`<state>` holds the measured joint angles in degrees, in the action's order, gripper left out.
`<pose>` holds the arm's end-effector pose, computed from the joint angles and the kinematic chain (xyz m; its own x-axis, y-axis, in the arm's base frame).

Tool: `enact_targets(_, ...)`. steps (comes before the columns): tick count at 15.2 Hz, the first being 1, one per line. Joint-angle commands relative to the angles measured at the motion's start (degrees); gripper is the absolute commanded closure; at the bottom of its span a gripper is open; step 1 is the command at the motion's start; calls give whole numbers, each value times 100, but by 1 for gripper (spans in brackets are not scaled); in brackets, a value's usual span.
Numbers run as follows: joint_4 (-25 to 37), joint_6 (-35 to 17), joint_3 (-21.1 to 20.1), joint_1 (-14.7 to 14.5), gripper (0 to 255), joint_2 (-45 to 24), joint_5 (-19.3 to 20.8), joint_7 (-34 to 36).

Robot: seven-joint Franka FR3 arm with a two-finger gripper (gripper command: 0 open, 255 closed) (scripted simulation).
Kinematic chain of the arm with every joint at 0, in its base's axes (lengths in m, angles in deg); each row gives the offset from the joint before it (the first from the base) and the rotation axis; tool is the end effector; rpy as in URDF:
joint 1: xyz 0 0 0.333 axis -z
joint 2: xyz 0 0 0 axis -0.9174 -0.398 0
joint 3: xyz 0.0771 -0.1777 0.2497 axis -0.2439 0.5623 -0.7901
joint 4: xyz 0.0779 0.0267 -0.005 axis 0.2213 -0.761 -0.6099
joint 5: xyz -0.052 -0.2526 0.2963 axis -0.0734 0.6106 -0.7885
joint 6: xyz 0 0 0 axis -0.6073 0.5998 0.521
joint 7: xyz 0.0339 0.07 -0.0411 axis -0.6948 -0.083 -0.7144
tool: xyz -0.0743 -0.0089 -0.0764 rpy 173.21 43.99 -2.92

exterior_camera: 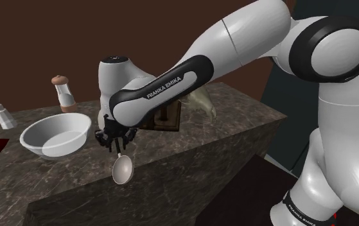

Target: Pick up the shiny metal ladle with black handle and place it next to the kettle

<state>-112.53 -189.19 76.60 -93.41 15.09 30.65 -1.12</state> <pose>0.5511 0.3678 0.3487 0.9508 -0.2876 0.1156 -0.2767 -0.9556 -0.1016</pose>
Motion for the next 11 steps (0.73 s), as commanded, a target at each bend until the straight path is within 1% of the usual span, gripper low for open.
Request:
enact_targets(1,-2,5,7,0,0,-40,7,3)
enact_targets(5,-37,9,6,11,0,-1,-2,-9)
enact_targets(9,75,554,-37,35,0,436,-93,-66)
enact_targets(11,74,554,-37,35,0,436,-93,-66)
